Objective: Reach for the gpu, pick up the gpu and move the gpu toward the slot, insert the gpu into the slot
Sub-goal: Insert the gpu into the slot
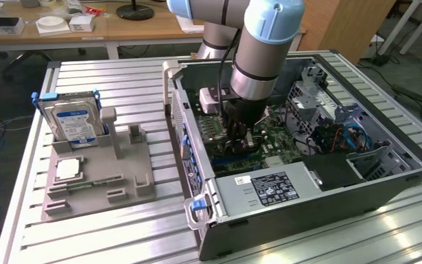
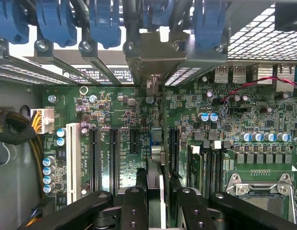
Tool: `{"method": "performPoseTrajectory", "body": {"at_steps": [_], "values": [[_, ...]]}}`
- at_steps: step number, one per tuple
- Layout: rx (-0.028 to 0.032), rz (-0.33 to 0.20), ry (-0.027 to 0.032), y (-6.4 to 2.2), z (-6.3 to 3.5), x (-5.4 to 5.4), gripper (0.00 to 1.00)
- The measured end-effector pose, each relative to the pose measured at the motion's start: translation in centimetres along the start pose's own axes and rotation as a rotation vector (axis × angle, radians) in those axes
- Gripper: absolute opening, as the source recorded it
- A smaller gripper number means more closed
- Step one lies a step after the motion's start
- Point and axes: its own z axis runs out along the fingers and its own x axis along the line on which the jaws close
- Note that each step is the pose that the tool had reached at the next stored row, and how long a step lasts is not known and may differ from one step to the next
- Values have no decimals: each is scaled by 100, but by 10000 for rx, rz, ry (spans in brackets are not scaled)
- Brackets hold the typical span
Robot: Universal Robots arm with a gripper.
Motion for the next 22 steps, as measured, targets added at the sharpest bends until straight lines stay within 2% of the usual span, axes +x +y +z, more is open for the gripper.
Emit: {"method": "performPoseTrajectory", "body": {"at_steps": [3, 6, 22], "values": [[8, 1, -1, 2, -4, 0, 28], [44, 0, 0, 11, -63, -1, 28], [45, 54, -2, 9, -63, 1, 28]]}}
